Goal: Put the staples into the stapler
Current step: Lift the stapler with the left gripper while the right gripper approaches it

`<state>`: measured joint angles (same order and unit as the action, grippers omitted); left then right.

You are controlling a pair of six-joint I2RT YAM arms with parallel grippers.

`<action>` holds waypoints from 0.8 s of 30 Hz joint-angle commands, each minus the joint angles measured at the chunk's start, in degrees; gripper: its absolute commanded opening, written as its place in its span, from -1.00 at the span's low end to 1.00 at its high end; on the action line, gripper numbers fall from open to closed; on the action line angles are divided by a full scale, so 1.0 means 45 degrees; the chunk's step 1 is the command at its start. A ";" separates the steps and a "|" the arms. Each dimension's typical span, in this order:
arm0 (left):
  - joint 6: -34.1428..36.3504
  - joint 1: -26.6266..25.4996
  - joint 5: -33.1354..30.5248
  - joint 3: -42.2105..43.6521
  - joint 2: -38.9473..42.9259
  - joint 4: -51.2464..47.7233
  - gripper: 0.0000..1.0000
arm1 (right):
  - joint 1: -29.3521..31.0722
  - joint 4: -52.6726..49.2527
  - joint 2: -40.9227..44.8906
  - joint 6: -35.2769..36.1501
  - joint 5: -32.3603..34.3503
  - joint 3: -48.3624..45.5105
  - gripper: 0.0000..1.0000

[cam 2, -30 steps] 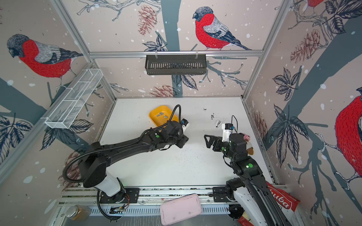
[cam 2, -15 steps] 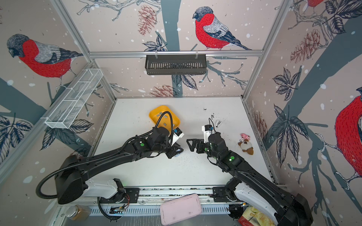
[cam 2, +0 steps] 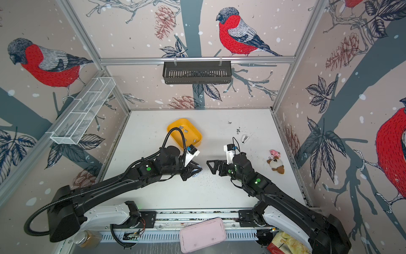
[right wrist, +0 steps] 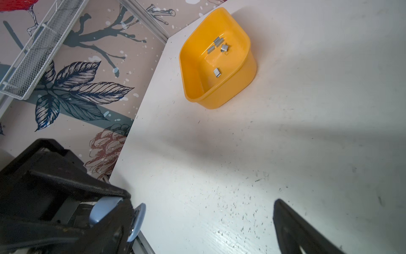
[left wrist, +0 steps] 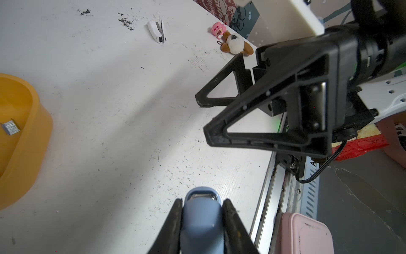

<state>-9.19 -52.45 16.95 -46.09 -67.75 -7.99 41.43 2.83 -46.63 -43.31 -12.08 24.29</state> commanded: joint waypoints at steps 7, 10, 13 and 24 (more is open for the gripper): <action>-0.0076 0.0014 0.0471 0.0063 0.0094 0.0916 -0.53 | 0.0129 0.0640 0.0304 -0.0068 -0.0728 -0.0202 0.99; -0.0329 0.0014 0.0430 0.0105 0.0001 0.1050 -0.58 | 0.0168 0.0663 0.0251 -0.0104 -0.0832 -0.0306 1.00; -0.0359 0.0014 0.0402 0.0217 0.0010 0.1291 -0.65 | 0.0205 0.0699 0.0250 -0.0122 -0.0902 -0.0390 0.99; -0.0194 0.0014 0.0667 0.0155 -0.0146 0.1455 -0.65 | 0.0215 0.0874 -0.0024 -0.0103 -0.1060 -0.0347 0.99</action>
<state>-10.55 -52.38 18.92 -45.01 -68.31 -4.69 42.30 4.67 -46.22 -43.53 -16.08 22.52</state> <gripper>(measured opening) 0.287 0.996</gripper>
